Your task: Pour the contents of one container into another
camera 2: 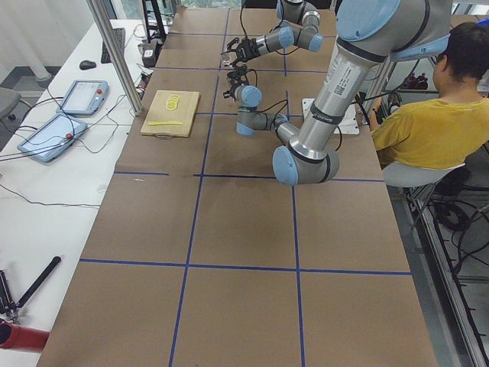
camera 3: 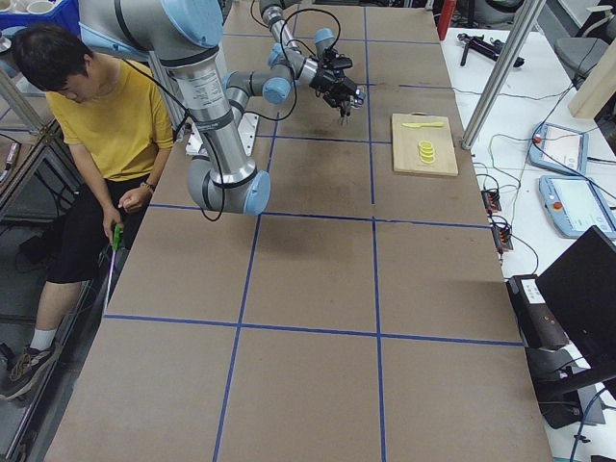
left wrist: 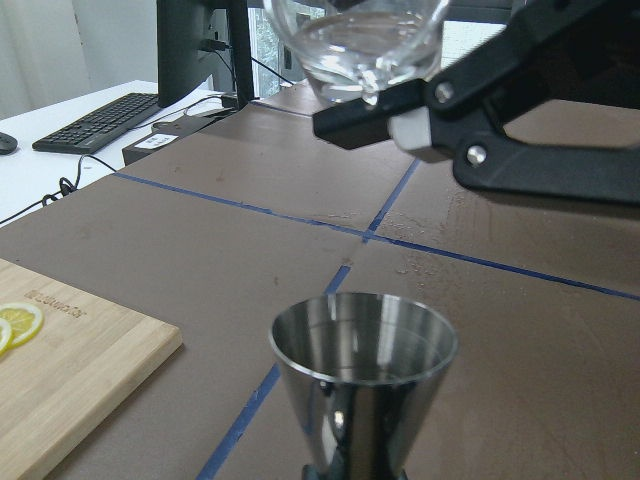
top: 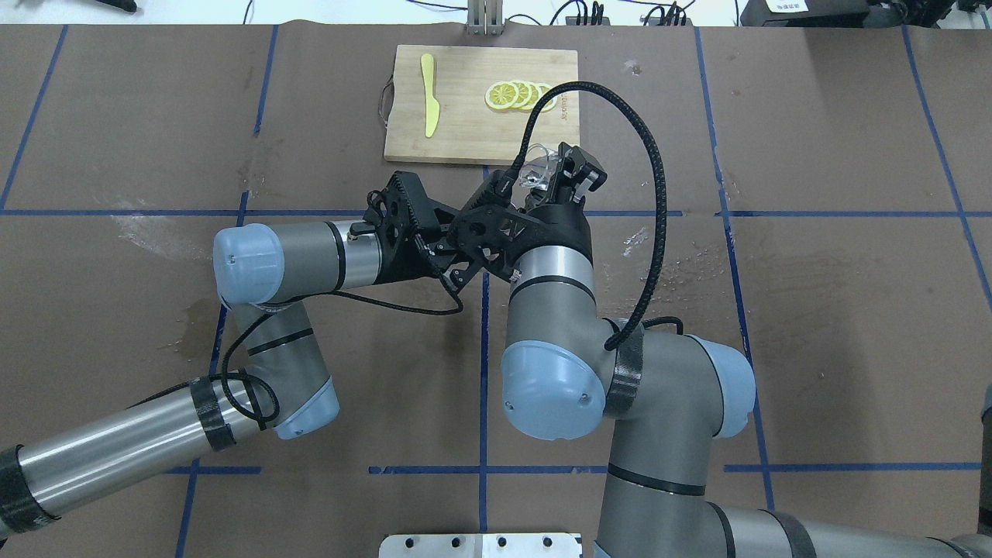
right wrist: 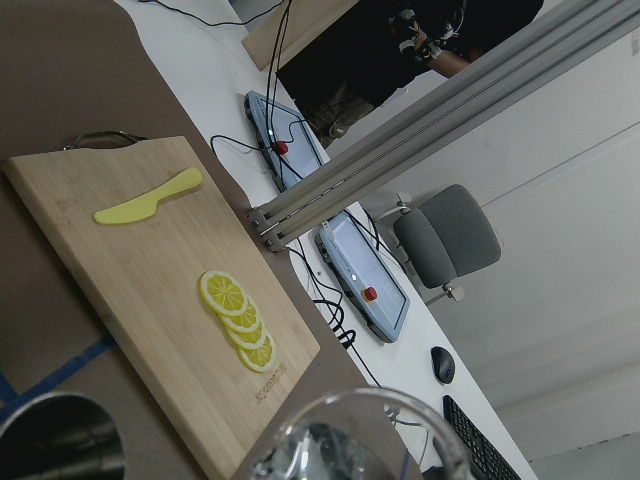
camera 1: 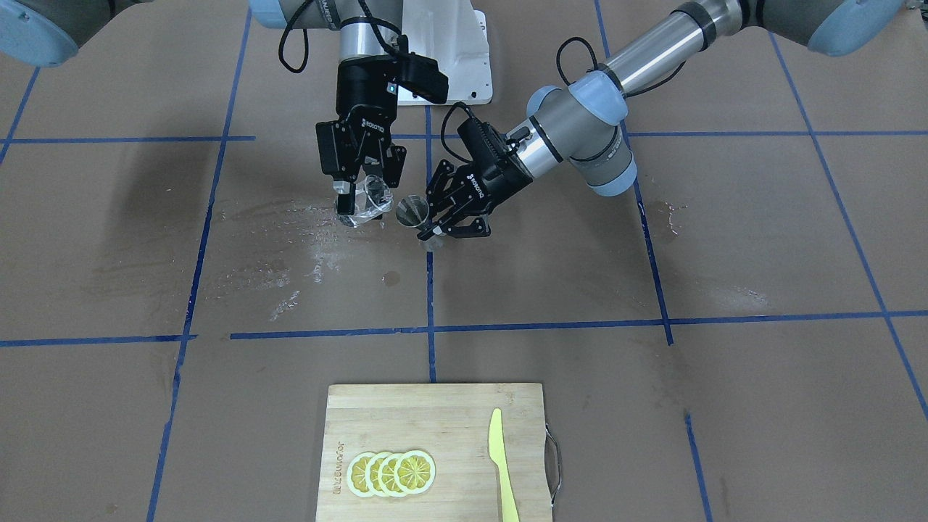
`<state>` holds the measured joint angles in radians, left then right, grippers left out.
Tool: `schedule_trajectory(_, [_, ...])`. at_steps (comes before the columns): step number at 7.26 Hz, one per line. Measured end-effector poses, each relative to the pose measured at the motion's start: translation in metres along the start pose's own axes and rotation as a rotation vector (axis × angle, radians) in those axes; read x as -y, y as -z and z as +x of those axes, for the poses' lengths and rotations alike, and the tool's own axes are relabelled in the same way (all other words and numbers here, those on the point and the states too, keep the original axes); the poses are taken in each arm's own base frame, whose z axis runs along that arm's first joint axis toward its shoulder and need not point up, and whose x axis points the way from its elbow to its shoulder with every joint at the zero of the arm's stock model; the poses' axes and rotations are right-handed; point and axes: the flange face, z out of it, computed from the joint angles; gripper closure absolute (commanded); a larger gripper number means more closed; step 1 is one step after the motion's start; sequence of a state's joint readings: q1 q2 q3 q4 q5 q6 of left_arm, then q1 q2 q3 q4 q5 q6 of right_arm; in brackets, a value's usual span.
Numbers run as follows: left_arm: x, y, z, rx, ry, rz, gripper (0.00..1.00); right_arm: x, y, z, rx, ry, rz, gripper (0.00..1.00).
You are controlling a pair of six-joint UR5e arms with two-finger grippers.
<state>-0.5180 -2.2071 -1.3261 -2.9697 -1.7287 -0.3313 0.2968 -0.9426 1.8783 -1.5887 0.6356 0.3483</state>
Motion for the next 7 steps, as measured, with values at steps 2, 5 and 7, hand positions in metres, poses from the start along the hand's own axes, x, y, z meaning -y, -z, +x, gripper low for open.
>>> schedule_trajectory(2, [0.0,0.0,0.001,-0.002,0.0,0.0,1.0,0.001,0.004,-0.004,-0.01,0.024,0.008,1.0])
schedule_trajectory(5, [-0.001,0.0,0.002,-0.003,0.0,0.0,1.0,0.002,0.01,-0.011,-0.021,0.038,0.019,1.0])
schedule_trajectory(7, [-0.001,0.0,0.002,-0.002,0.001,-0.001,1.0,0.004,0.011,-0.017,-0.032,0.065,0.023,1.0])
